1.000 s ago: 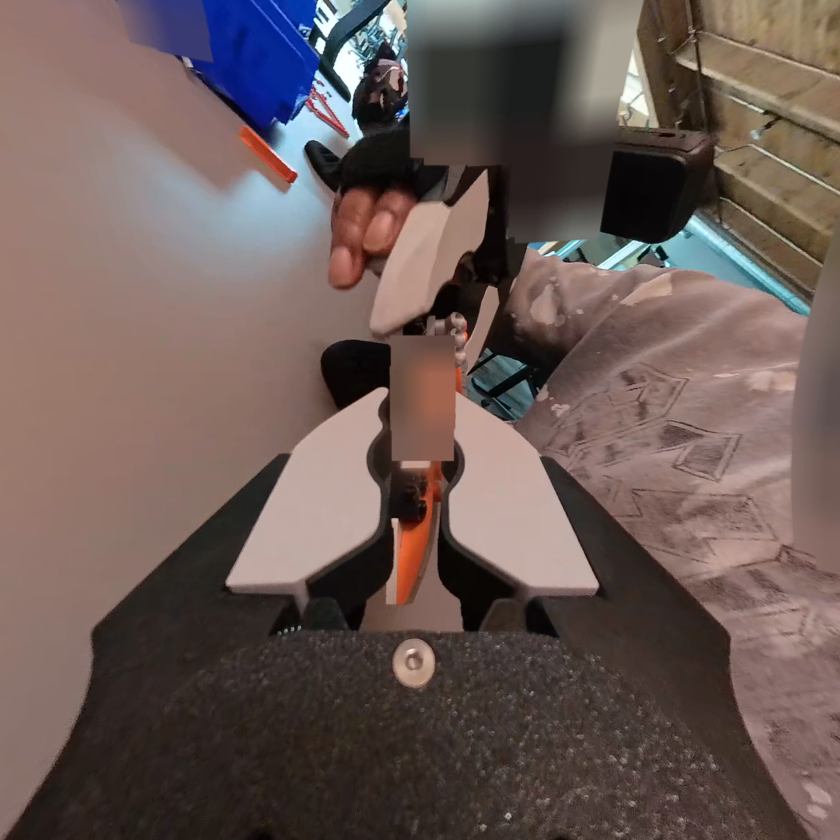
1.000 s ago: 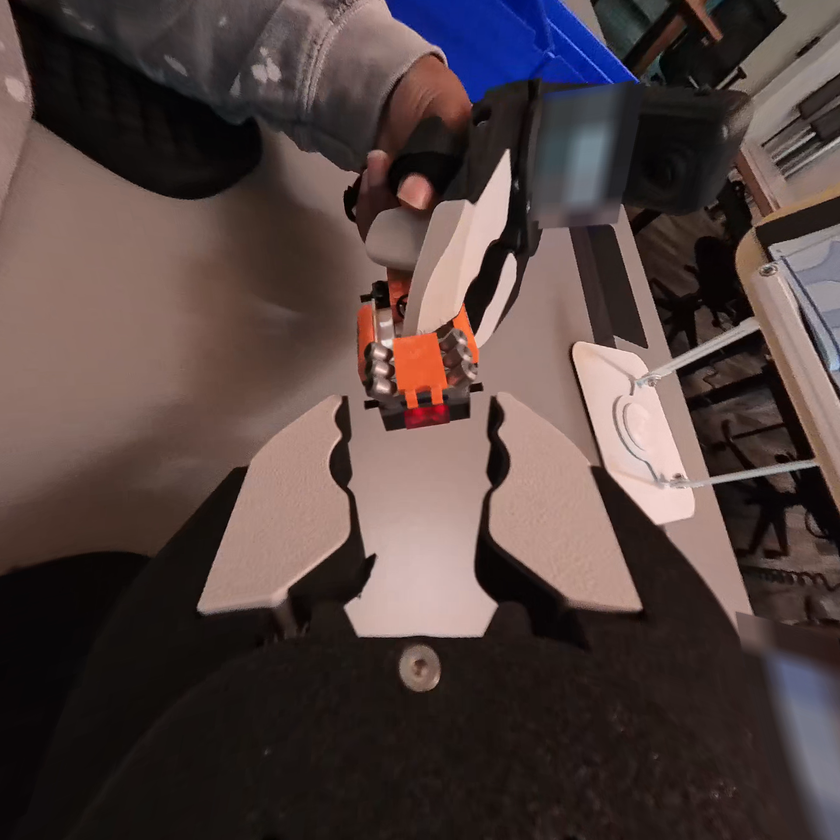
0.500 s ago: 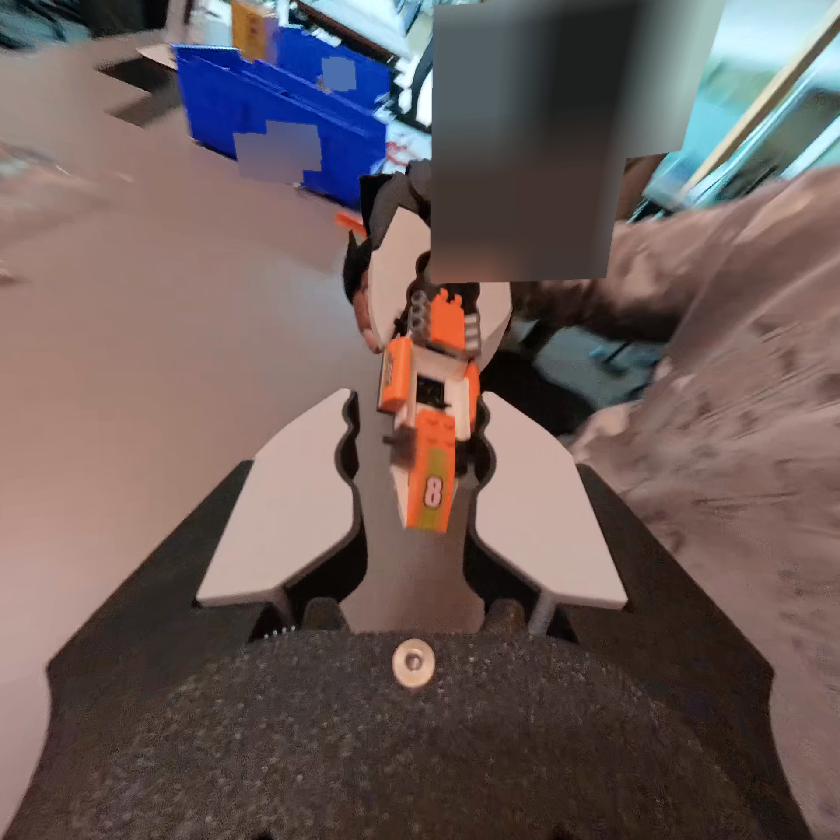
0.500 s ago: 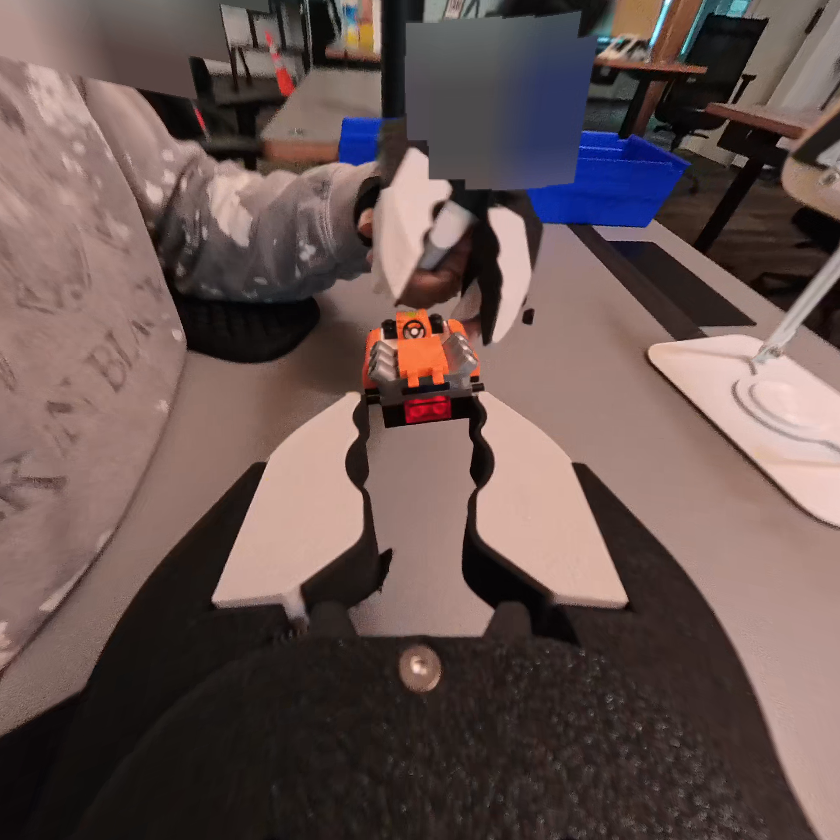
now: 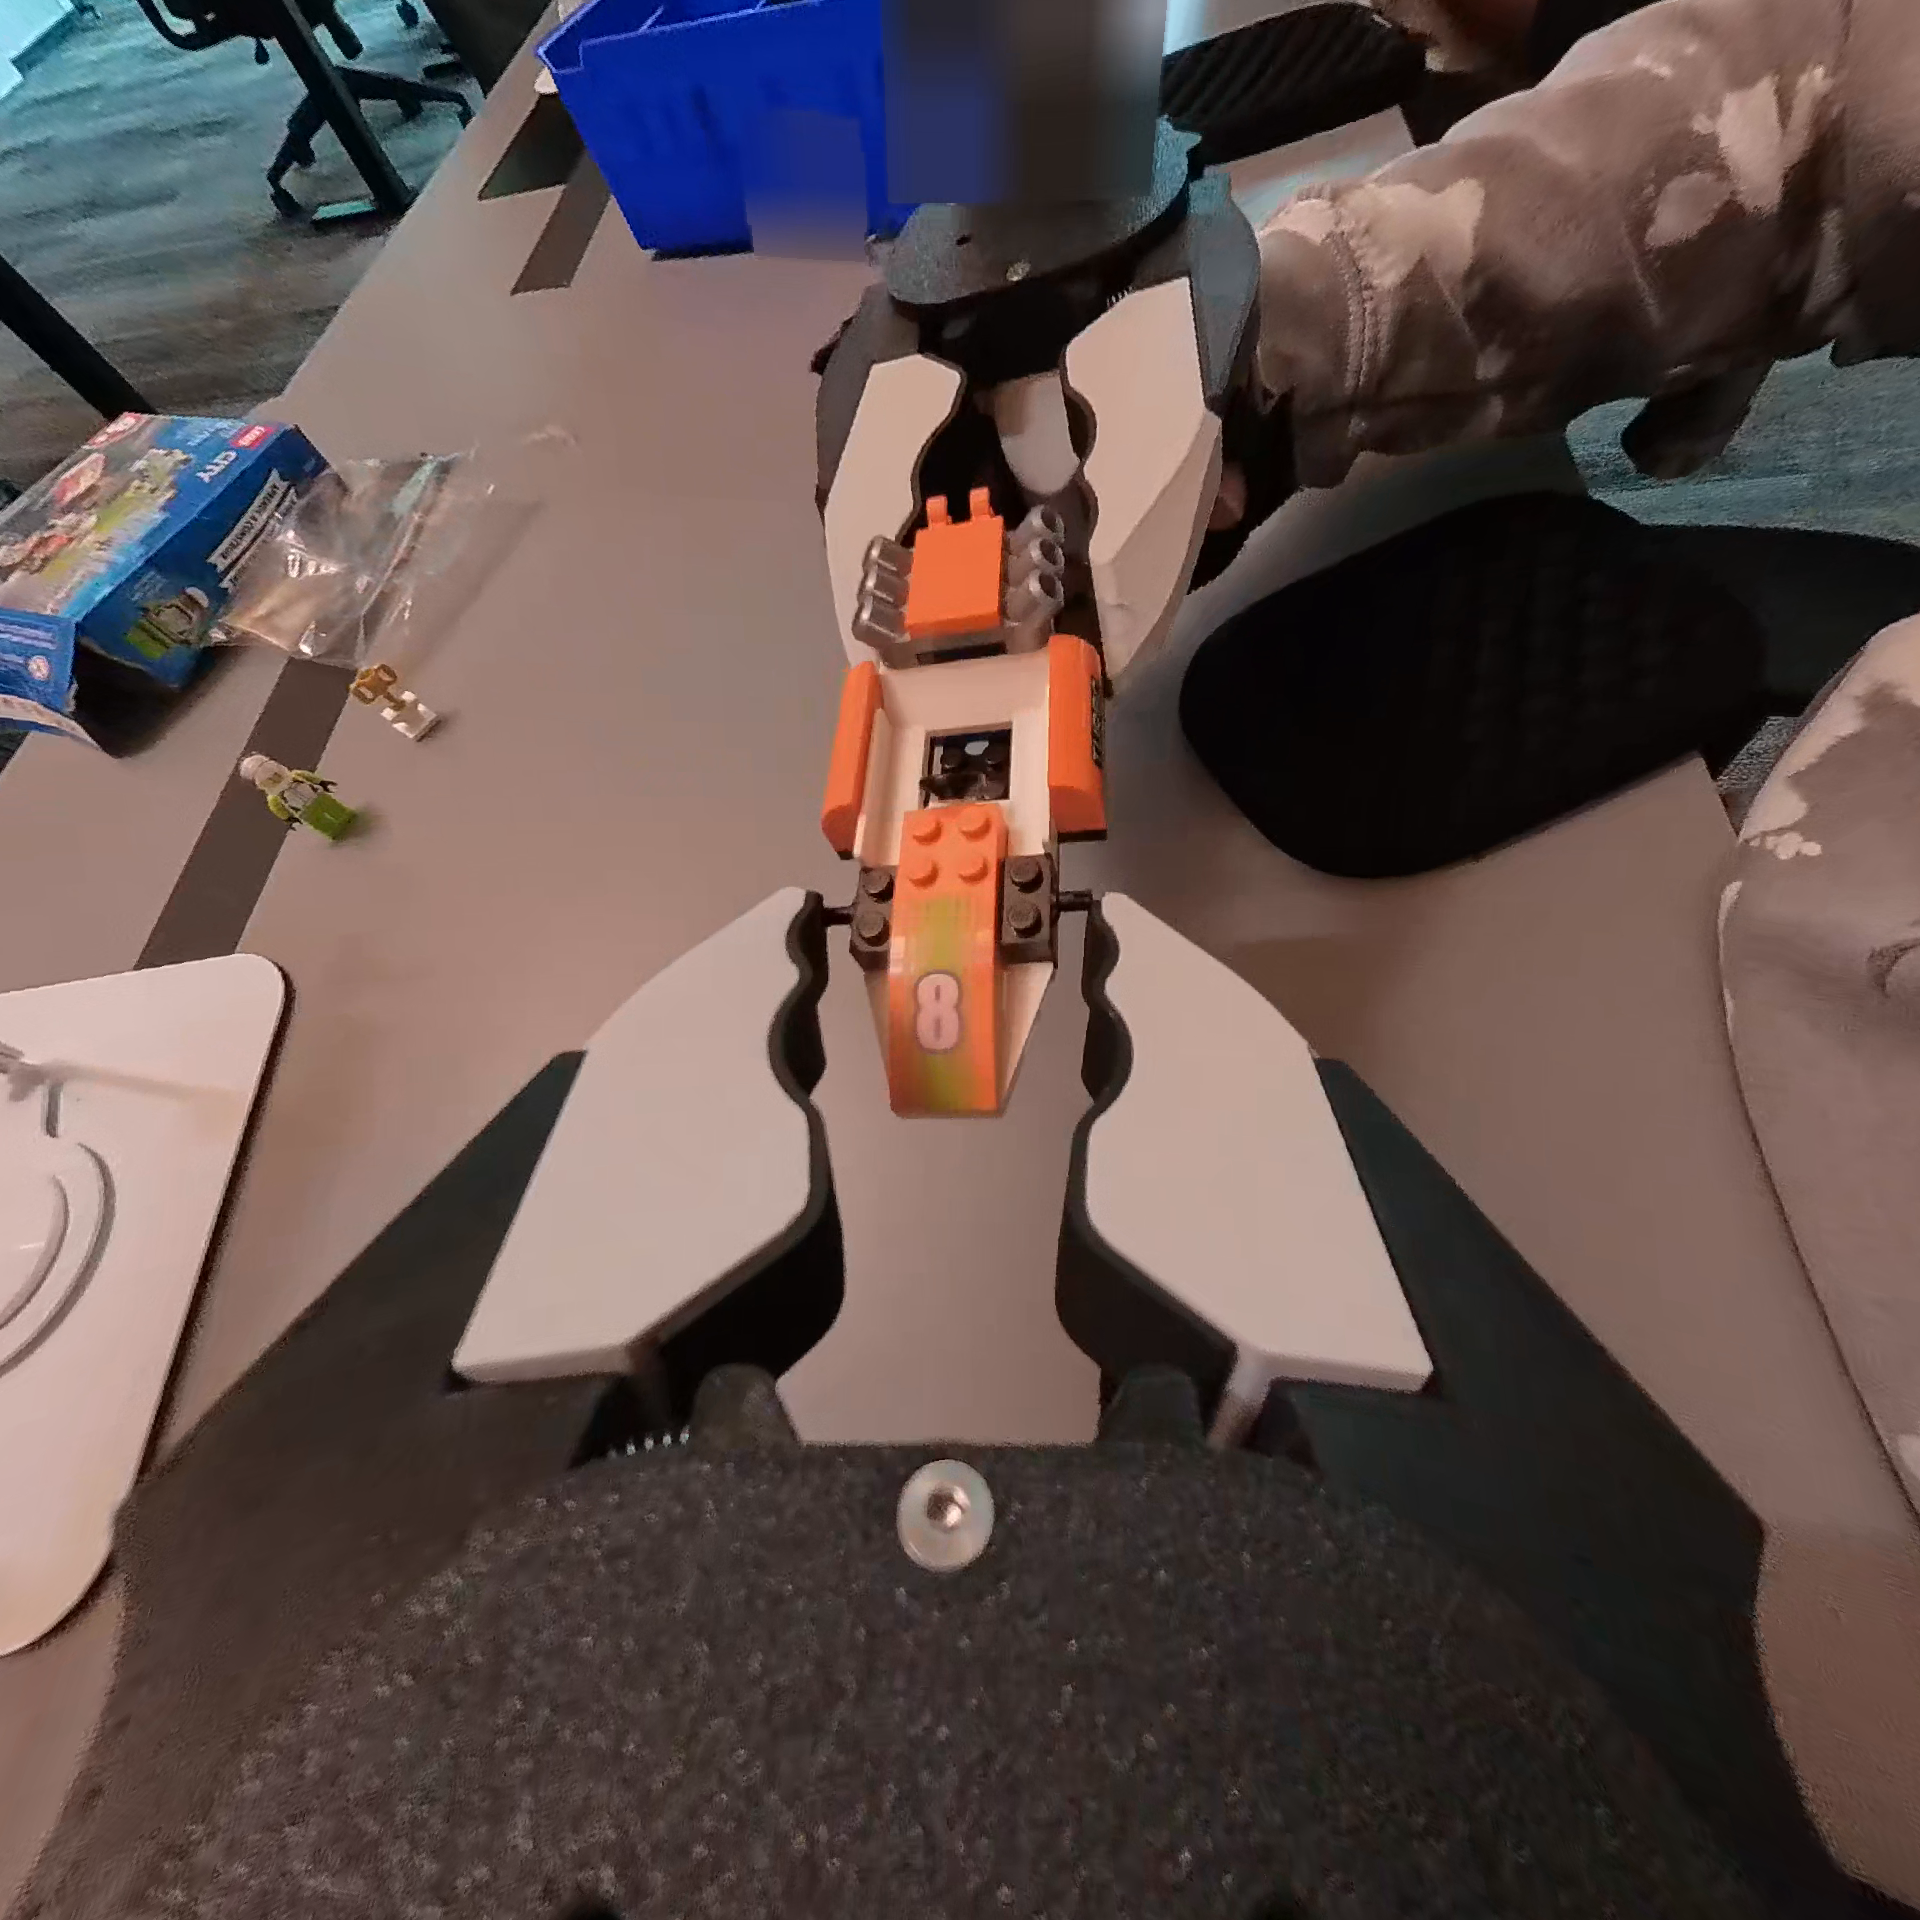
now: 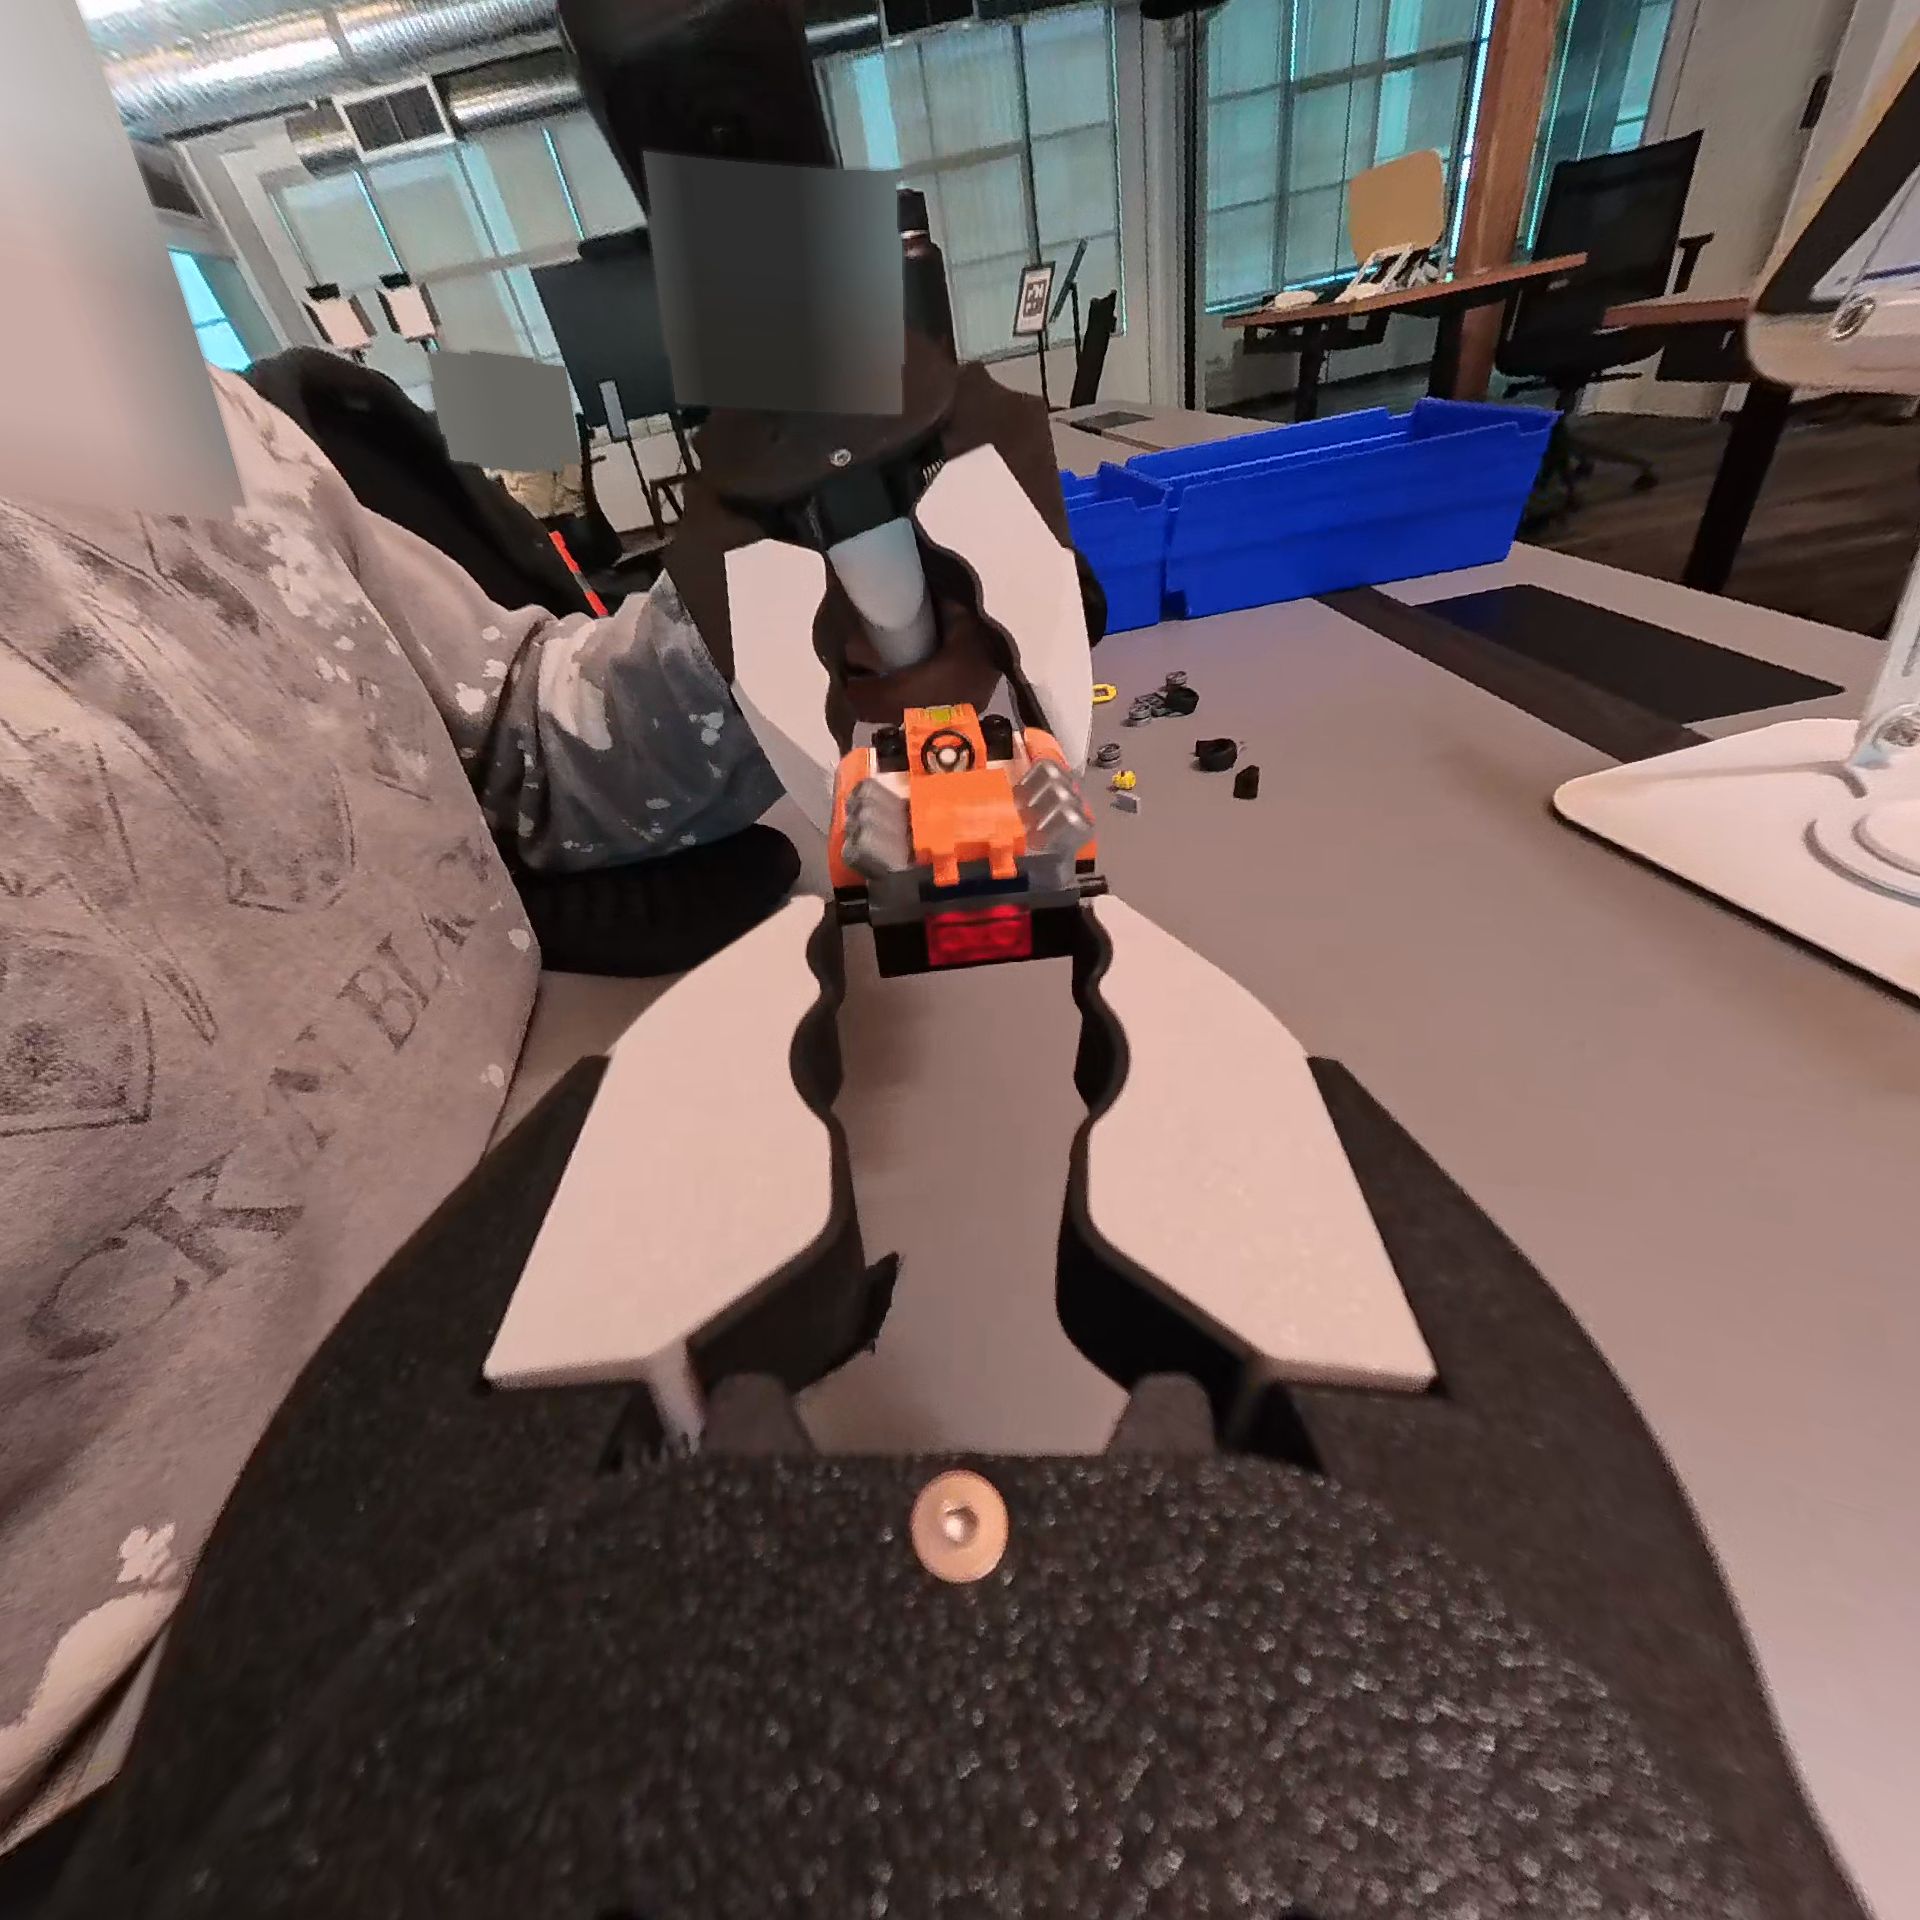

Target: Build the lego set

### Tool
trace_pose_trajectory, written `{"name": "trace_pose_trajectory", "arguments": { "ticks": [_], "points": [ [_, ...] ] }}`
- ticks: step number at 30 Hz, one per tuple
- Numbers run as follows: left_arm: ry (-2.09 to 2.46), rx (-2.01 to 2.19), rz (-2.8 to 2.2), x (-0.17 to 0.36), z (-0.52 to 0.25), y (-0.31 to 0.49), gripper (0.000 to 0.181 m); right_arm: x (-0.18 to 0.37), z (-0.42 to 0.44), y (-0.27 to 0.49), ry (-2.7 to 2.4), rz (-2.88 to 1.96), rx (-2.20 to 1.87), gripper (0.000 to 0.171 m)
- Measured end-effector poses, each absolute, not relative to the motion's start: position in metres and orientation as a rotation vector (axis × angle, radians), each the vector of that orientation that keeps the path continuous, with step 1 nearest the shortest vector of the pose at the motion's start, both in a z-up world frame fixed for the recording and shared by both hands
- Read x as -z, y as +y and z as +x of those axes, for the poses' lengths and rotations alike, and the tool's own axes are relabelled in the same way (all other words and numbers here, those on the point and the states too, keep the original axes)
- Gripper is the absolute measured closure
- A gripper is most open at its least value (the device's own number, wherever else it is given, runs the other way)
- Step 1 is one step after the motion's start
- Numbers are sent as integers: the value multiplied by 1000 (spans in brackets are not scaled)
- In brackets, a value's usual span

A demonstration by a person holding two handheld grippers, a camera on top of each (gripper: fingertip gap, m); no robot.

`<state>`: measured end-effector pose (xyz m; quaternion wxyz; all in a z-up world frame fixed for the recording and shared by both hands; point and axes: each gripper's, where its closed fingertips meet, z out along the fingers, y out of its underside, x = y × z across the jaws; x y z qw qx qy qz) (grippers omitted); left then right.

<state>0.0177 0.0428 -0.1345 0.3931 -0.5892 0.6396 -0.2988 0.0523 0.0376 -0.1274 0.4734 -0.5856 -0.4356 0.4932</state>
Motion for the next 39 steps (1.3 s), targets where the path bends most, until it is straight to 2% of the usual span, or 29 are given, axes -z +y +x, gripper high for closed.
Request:
{"name": "trace_pose_trajectory", "arguments": {
  "ticks": [16,22,30,39],
  "points": [
    [1433,1127,-1576,146,17,60,133,137,49,61,-1051,-1428,-1210,129],
    [1459,1049,-1556,168,14,75,134,167,47,73,-1141,-1527,-1172,129],
    [1629,821,-1688,233,7,95,134,234,51,93,-1443,-1819,-873,129],
    [1721,688,-1745,256,-10,101,134,255,41,100,-1653,-1915,-608,129]
  ]
}}
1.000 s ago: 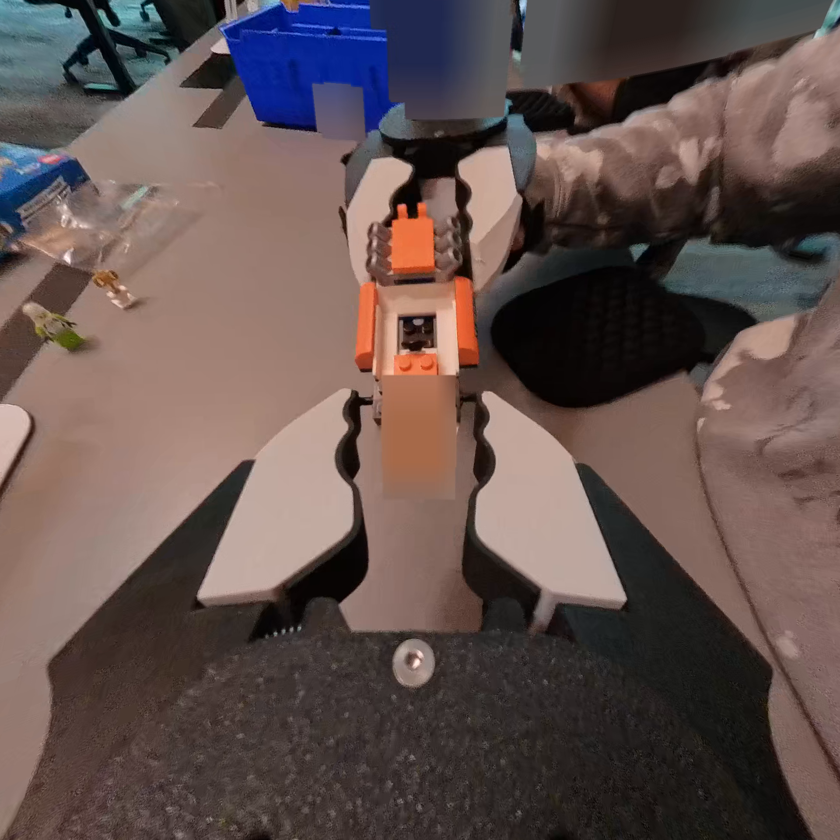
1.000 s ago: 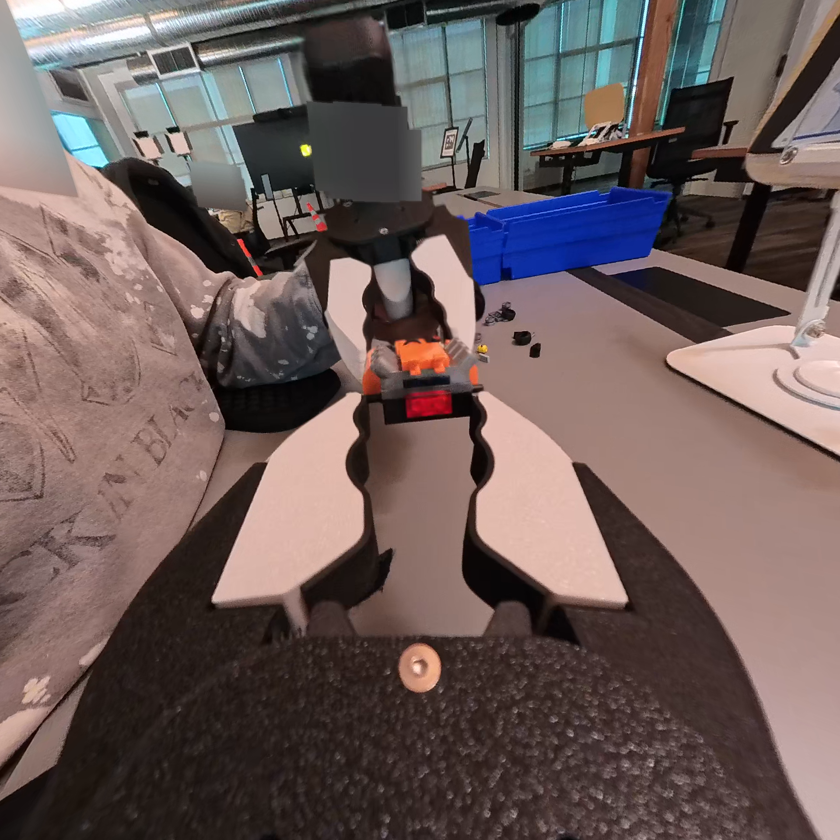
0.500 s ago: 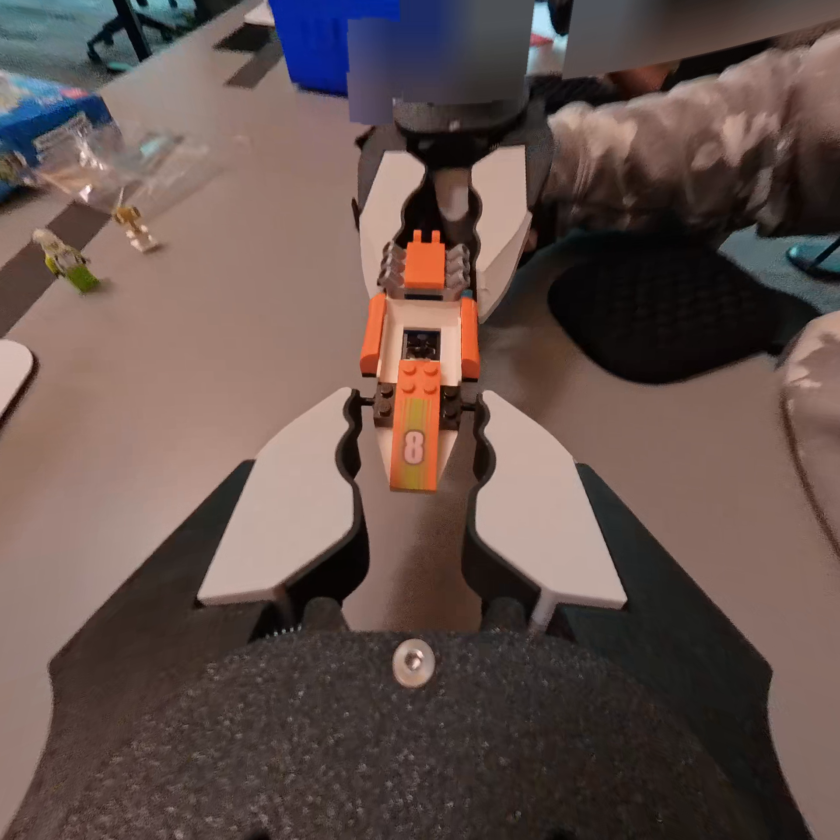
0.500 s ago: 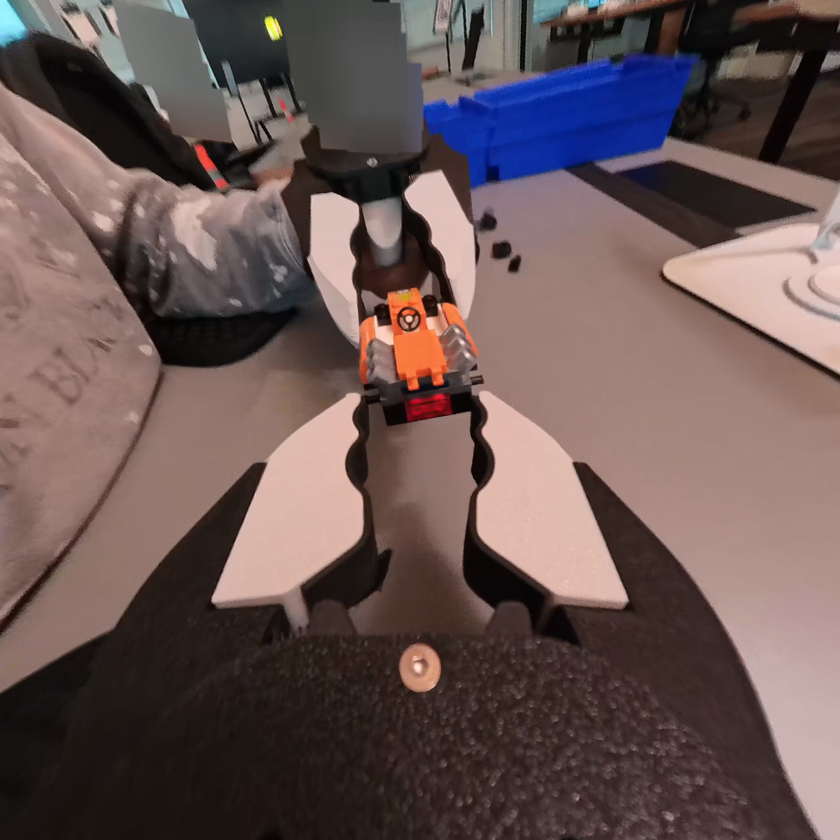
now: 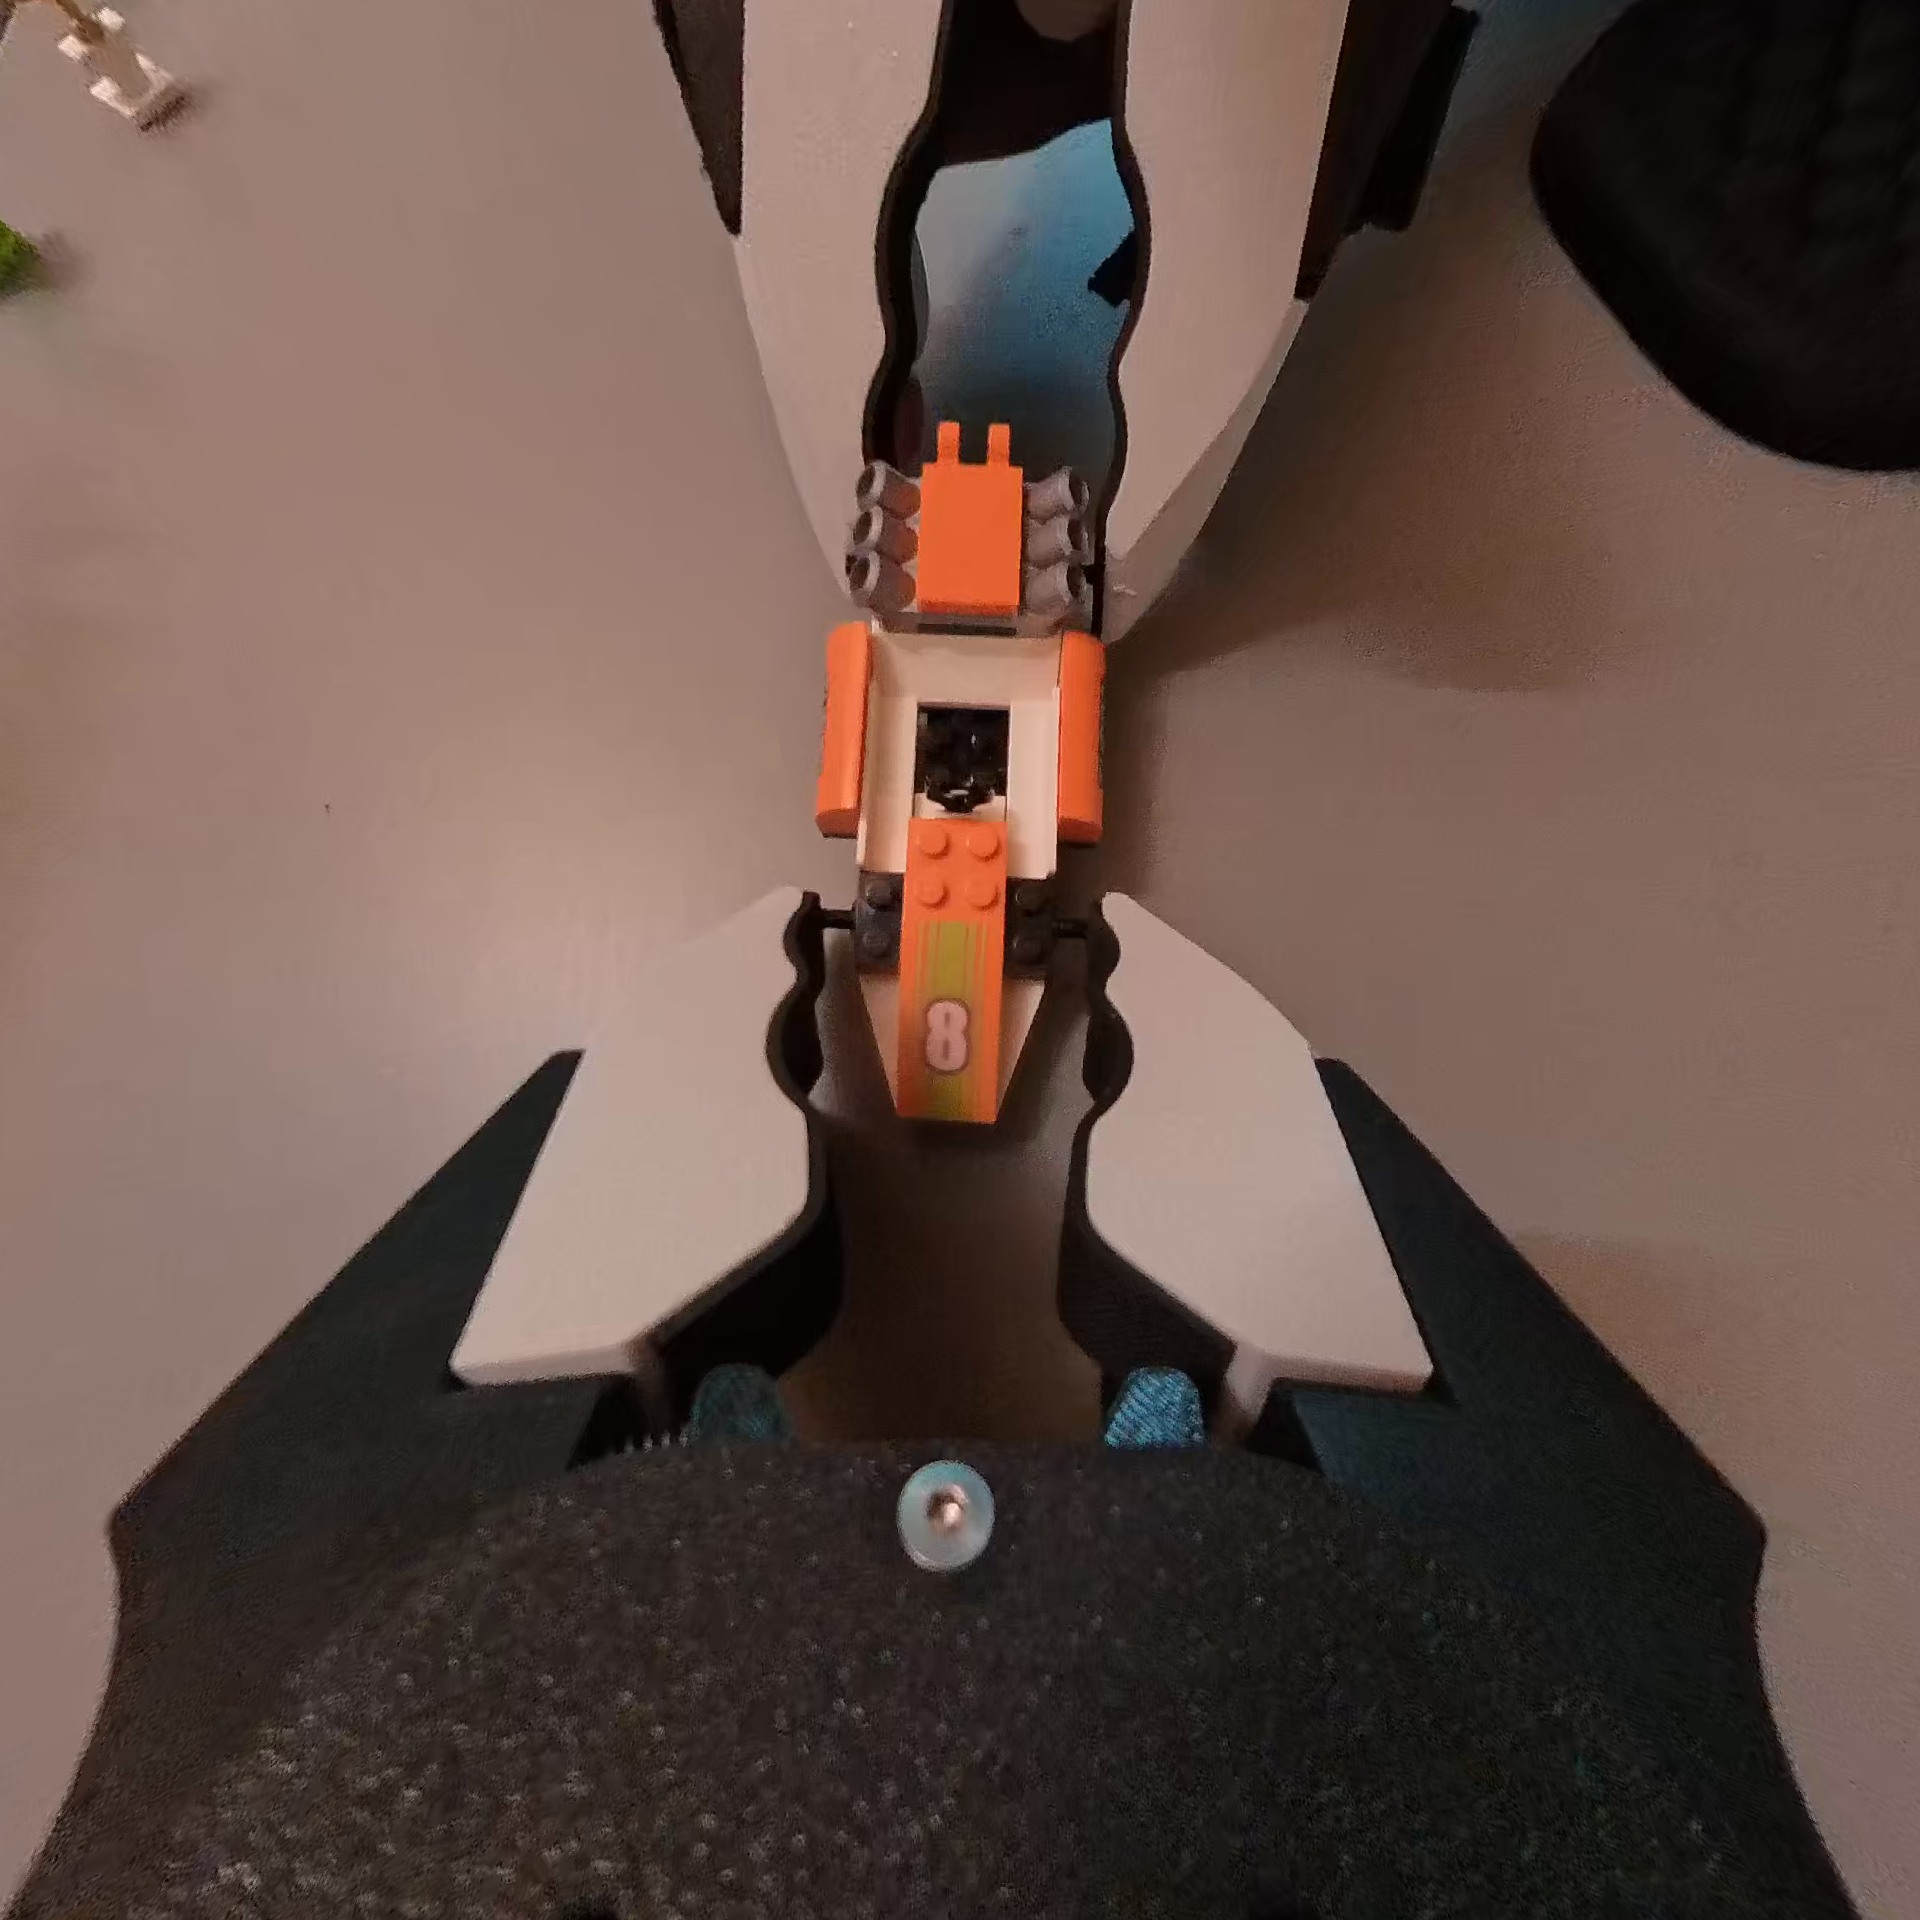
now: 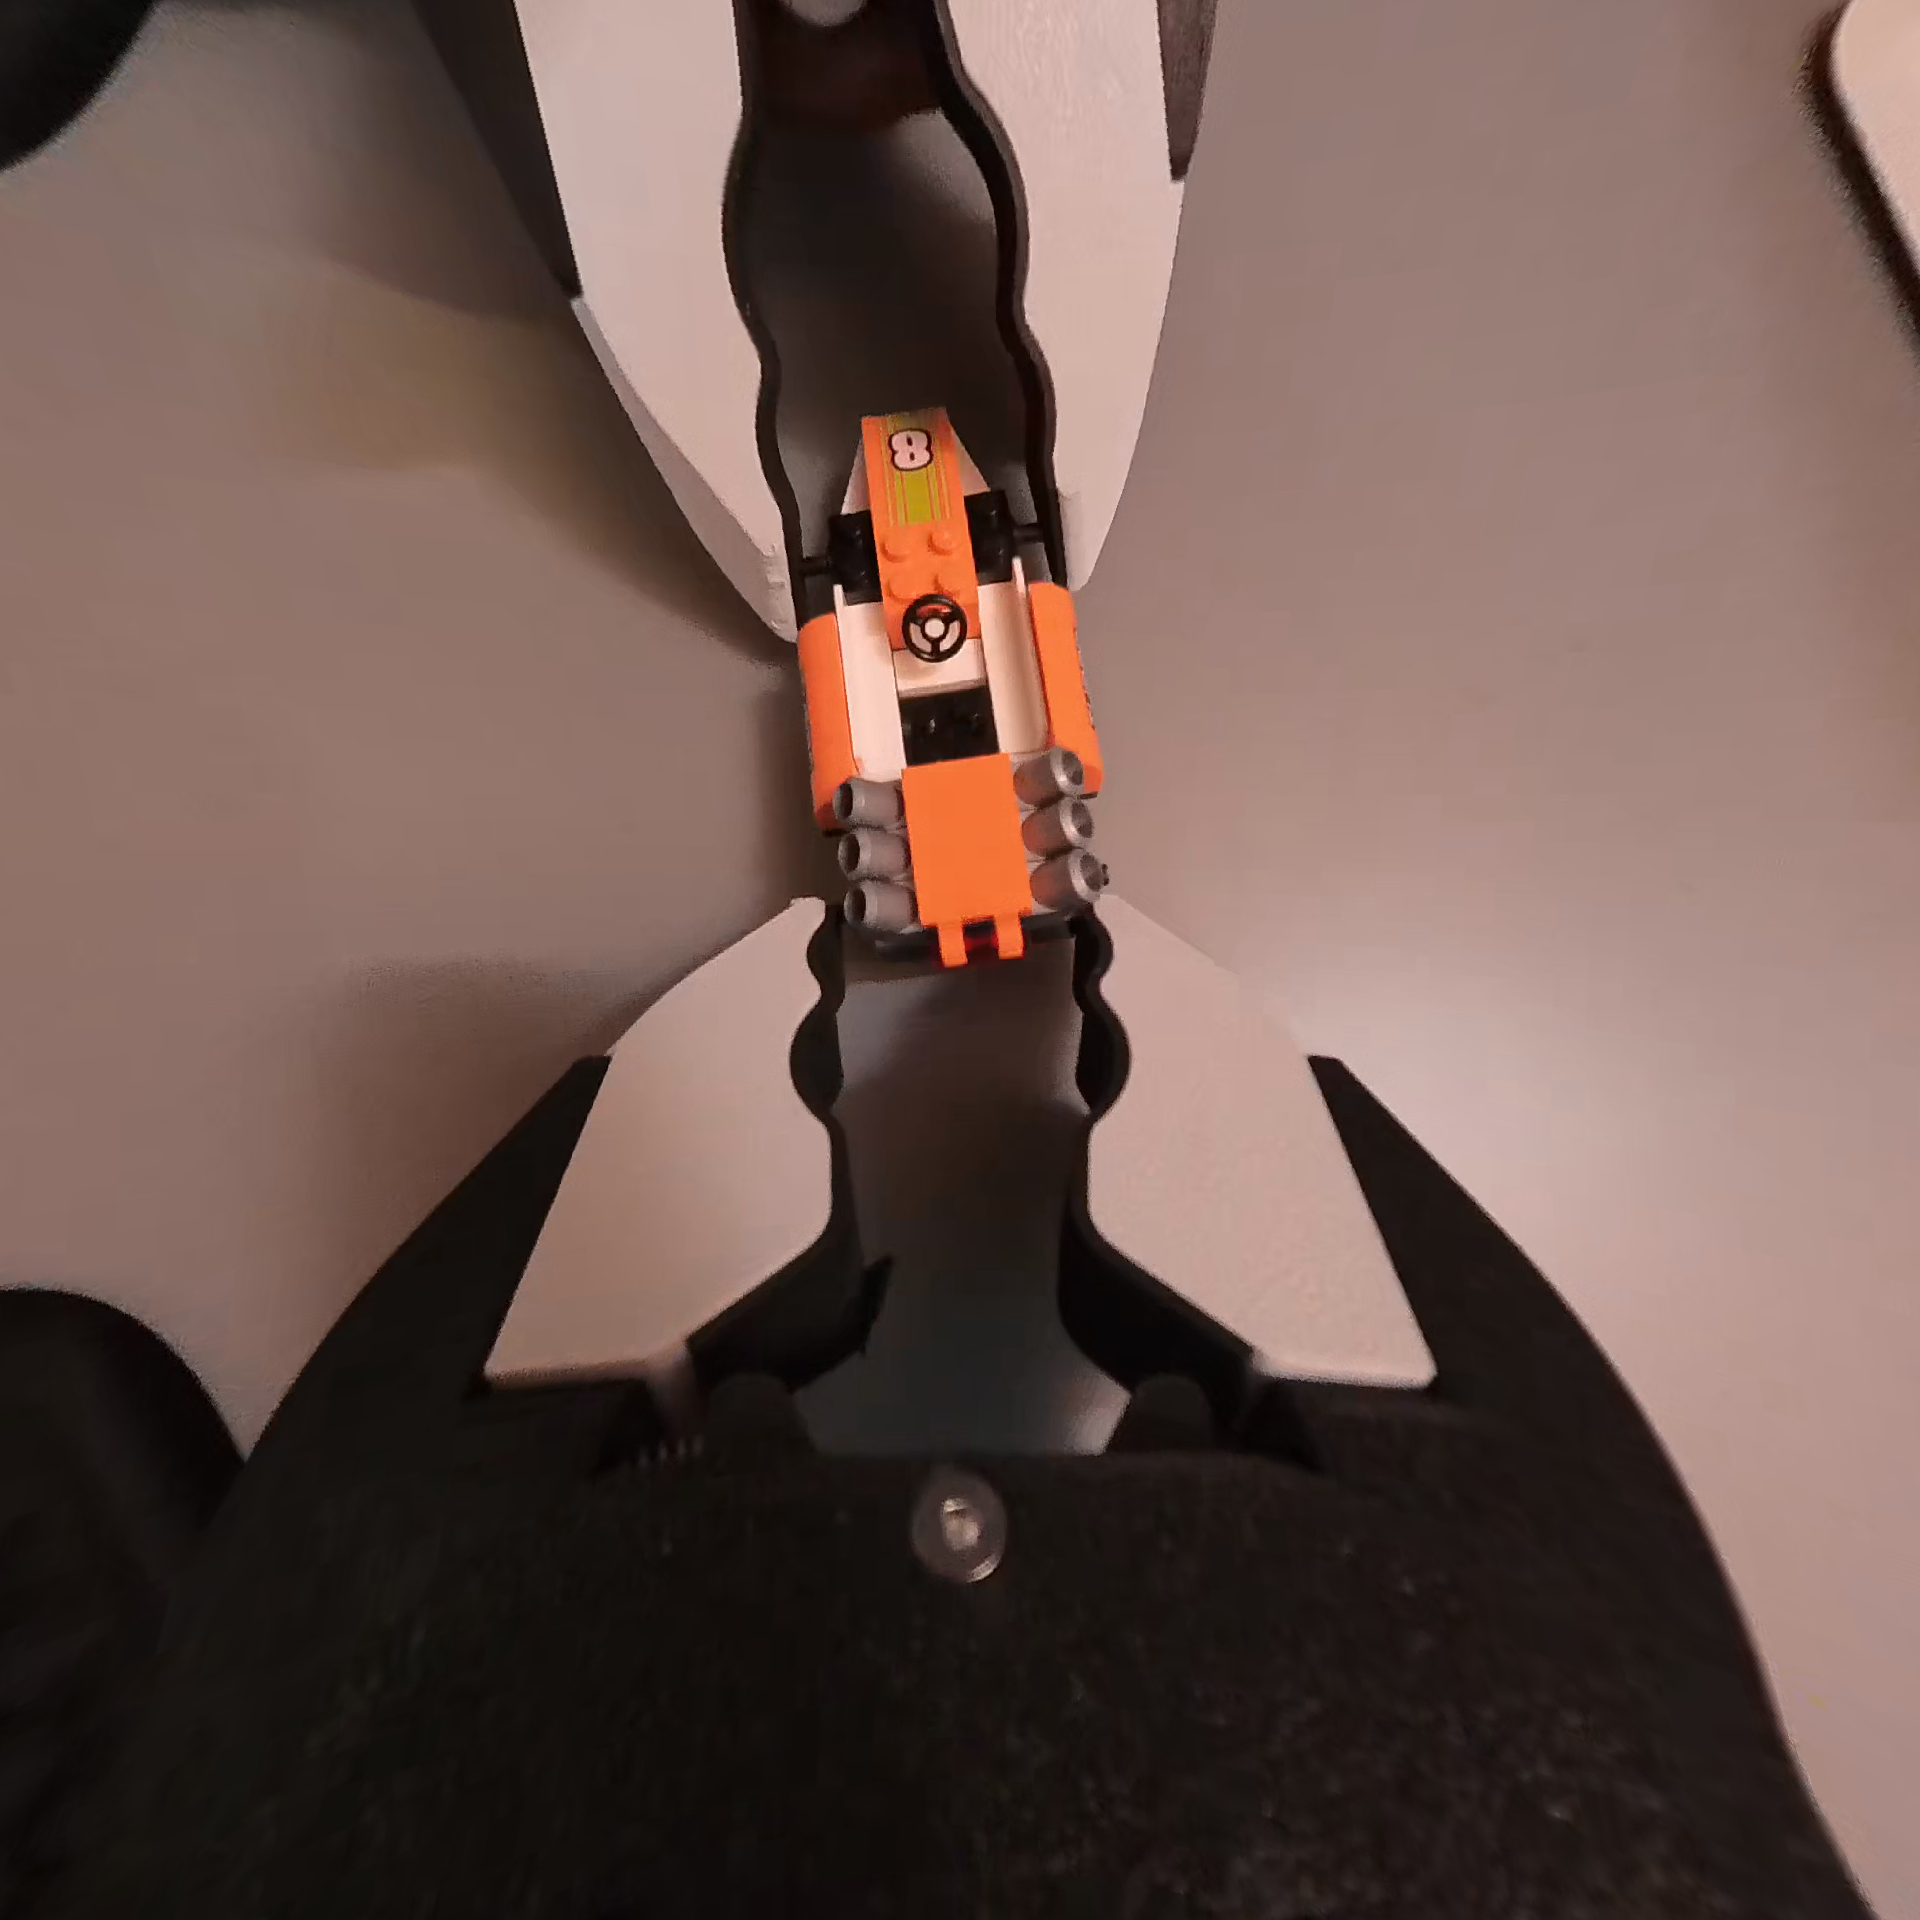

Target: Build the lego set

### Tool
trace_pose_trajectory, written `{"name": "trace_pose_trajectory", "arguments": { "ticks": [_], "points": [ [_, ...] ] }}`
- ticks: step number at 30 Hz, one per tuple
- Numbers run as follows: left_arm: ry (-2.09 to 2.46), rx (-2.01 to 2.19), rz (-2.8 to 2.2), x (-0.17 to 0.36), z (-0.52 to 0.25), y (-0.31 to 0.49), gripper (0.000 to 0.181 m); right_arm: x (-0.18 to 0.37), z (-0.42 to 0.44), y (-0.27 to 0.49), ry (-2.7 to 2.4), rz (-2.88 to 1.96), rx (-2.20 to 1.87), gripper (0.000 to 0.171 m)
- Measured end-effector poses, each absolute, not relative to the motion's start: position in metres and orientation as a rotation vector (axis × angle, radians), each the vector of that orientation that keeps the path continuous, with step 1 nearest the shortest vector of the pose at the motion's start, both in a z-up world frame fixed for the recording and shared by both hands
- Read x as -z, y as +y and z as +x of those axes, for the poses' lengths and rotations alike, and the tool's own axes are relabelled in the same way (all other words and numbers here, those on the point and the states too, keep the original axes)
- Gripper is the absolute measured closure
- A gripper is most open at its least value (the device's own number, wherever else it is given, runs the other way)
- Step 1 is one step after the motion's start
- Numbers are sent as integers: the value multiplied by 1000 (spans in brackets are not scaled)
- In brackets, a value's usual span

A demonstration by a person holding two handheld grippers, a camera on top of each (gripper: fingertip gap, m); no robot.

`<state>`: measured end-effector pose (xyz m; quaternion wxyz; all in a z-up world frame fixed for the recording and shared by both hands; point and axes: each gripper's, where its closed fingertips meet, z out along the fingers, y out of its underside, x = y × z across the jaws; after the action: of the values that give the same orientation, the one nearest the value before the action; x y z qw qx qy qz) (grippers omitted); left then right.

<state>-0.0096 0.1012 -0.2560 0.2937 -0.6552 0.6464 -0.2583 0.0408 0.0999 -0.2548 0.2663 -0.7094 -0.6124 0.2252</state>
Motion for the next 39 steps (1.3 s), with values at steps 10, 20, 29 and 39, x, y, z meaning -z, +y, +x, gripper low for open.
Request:
{"name": "trace_pose_trajectory", "arguments": {
  "ticks": [10,20,29,39],
  "points": [
    [1717,648,-1761,259,-17,103,127,261,39,102,-1687,-1966,-526,129],
    [1379,746,-1752,217,-24,135,175,232,55,108,-1438,-1925,-612,117],
    [1070,690,-1760,189,-38,170,181,164,70,155,-961,-1724,-513,149],
    [867,554,-1690,134,-44,215,181,98,74,232,-651,-1609,-354,171]
  ]
}}
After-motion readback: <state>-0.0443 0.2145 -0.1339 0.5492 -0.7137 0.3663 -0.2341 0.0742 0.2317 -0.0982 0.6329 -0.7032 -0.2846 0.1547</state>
